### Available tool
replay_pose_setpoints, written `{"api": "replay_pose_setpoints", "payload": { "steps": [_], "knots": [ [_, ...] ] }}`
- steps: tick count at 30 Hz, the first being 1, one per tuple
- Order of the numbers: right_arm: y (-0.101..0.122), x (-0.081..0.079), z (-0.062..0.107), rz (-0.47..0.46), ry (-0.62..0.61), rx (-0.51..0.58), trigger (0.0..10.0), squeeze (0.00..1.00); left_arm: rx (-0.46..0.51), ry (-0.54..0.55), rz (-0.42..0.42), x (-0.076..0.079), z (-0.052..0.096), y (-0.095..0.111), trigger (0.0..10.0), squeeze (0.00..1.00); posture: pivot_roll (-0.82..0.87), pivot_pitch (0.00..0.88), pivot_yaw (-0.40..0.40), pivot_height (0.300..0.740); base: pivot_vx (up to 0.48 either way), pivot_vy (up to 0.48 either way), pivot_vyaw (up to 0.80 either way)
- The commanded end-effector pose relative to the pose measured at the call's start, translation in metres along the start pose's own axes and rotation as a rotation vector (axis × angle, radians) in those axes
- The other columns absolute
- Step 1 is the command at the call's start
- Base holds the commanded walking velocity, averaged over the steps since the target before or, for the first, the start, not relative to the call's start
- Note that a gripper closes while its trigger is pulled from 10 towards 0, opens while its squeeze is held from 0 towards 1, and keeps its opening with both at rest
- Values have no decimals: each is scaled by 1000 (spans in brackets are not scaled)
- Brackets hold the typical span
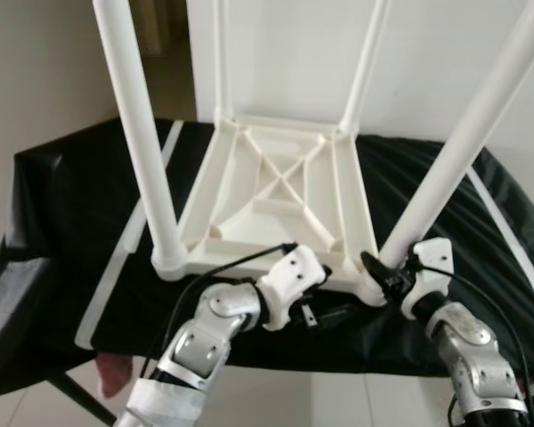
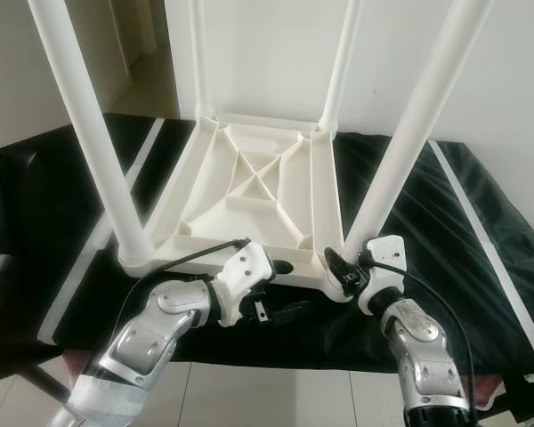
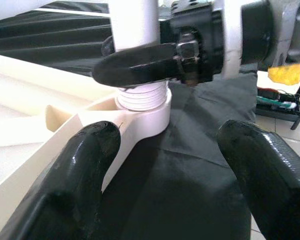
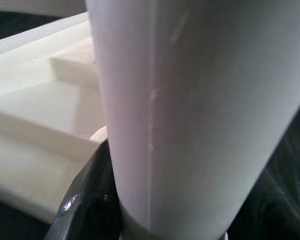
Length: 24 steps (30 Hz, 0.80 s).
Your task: Building children table
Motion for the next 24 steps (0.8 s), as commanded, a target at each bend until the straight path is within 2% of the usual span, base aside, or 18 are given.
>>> {"api": "replay_pose_setpoints", "payload": {
  "steps": [1,4,6,9,11,16,24],
  "knots": [
    [-9,8,2,-29,-112,-40,10000,0,-6,45,4,-3,0,0,10000,0,-22,0,-41,740,0,0,0],
    [-9,10,3,-55,-194,-37,10000,0,-6,42,5,-2,0,0,10000,0,-23,0,-41,740,0,0,0],
    [-11,2,5,-75,-268,-26,10000,0,-7,39,9,-2,-1,0,10000,0,-24,0,-42,740,0,0,0],
    [-13,-2,6,-77,-300,-24,10000,0,-8,38,7,-1,-1,0,10000,0,-25,0,-42,740,0,0,0],
    [-16,-8,8,-91,-382,-20,10000,0,-4,35,11,0,-2,1,10000,0,-22,0,-48,740,0,0,0],
    [-22,-13,10,-117,-488,-32,10000,0,-5,39,14,0,-2,1,10000,0,-10,0,-52,740,0,0,0],
    [-19,-13,10,-115,-498,-38,10000,0,-6,52,17,-3,0,1,10000,0,-9,0,-51,740,0,0,0]
  ]
}}
Point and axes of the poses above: a point about 5 cm out from each wrist's last joint towards the gripper, its own z axis pointing back from the gripper into the wrist, its own y axis along the axis of the wrist's last joint, x = y × z, the point moved 6 cm from there along -z, pointing out of the wrist towards the gripper, and after that the axes turned 6 degrees about -z, right-handed, at the moved point
